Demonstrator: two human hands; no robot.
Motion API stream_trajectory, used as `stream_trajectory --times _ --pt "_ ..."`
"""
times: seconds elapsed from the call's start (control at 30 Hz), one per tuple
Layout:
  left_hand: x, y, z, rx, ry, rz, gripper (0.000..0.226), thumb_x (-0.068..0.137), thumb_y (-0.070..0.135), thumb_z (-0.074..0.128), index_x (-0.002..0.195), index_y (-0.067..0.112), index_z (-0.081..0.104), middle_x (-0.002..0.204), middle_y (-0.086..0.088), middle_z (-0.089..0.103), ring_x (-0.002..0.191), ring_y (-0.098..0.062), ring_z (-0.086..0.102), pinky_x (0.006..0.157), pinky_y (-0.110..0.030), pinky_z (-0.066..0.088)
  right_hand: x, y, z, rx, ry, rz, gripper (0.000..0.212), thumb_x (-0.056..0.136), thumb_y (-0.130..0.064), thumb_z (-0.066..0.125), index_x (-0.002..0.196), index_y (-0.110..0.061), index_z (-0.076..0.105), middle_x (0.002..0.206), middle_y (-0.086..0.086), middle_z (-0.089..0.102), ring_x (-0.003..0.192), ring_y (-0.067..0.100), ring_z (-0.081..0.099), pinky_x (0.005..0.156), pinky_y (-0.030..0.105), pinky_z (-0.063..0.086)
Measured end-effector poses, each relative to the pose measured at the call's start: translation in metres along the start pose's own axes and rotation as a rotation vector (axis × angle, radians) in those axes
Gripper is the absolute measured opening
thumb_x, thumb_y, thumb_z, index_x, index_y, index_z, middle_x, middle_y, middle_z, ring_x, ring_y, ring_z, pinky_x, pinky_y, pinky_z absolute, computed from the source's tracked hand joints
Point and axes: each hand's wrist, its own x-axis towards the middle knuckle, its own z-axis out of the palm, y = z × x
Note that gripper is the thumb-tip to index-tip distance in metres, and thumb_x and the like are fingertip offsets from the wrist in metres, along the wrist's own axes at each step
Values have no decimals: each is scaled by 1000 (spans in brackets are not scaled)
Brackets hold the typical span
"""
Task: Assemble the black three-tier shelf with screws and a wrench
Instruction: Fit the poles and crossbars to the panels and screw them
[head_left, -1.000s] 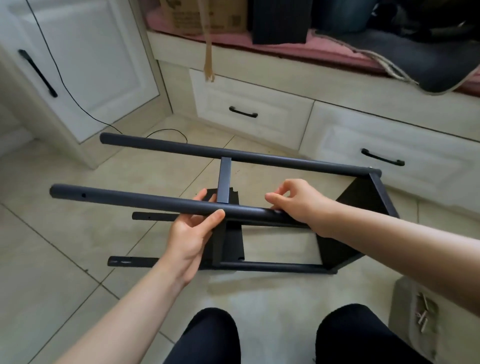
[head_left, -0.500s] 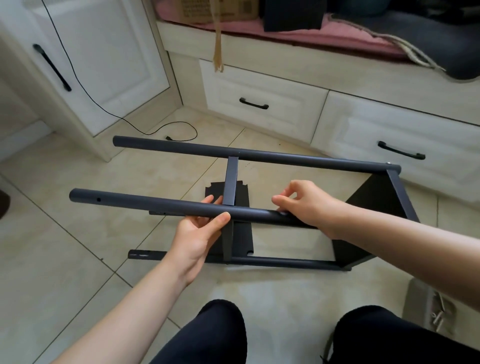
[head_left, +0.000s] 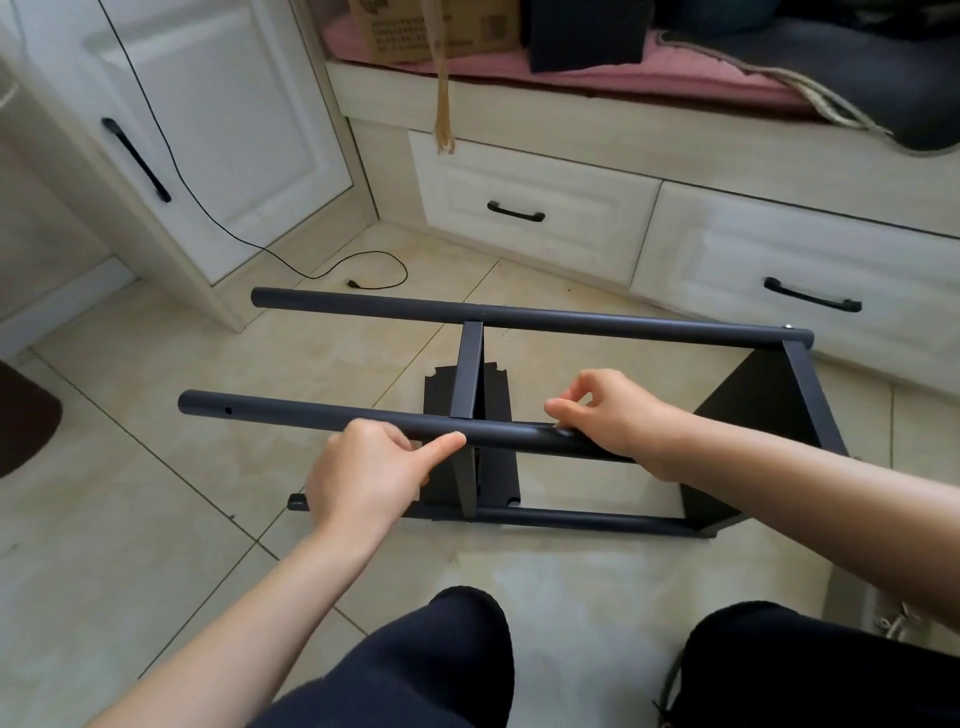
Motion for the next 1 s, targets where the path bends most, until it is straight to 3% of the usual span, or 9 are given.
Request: stream_trajectory --times 0.07,0.17,0.27,0.37,0.43,0.53,0.6,0.73,1.0 --pt "1 4 -6 210 185 173 59 65 82 67 55 25 58 47 14 50 55 -10 49 48 -21 33 0 0 0 -15 -8 -11 26 95 -44 59 96 -18 58 98 5 66 88 19 60 76 32 47" --pt "13 2 -10 212 261 519 49 67 65 79 77 22 59 70 8 51 75 -20 49 64 -30 34 0 0 -1 -33 -18 -19 26 95 -44 59 94 -18 59 97 5 66 89 19 61 79 33 48" --pt "34 -4 -13 206 74 701 68 74 58 77 128 20 61 124 -2 59 127 -27 46 102 -43 41 3 0 -3 -100 -12 -24 31 95 -44 58 86 -15 64 95 12 69 81 20 60 67 29 44" --pt "55 -7 -17 270 -194 804 86 84 72 51 158 35 26 166 10 18 155 -10 -5 124 -37 7 7 -1 -5 -152 -22 -19 34 94 -44 60 80 -14 67 92 12 71 79 23 62 65 27 44" --pt "65 -9 -16 342 -277 888 83 88 78 34 158 39 12 167 17 2 152 -4 -19 125 -36 -1 11 -2 -8 -178 -50 -19 31 93 -43 62 82 -14 69 89 9 71 82 24 63 70 30 47" --pt "69 -12 -12 346 -298 935 76 92 76 27 156 39 13 165 19 5 152 -1 -16 125 -34 0 16 -3 -10 -203 -97 -39 20 90 -37 68 79 -20 71 88 0 71 86 18 65 81 31 50" --pt "69 -14 -10 287 -275 947 75 92 73 31 156 35 19 165 17 14 153 -1 -10 125 -34 6 21 -2 -9 -148 -104 -65 16 88 -31 71 73 -24 71 82 -5 72 81 12 65 78 26 51" --pt "67 -14 -9 210 -244 970 75 93 67 39 155 24 35 163 12 26 155 -7 2 124 -42 20 35 -5 -2 104 -196 -60 14 89 -18 71 76 -20 71 58 -10 69 52 1 56 52 12 46" --pt "77 -6 -16 157 -242 1149 74 88 62 59 136 5 61 151 -1 49 151 -20 28 117 -46 37 64 -17 18 478 -460 39 11 91 -9 69 97 -1 73 76 9 70 55 6 53 56 16 49"
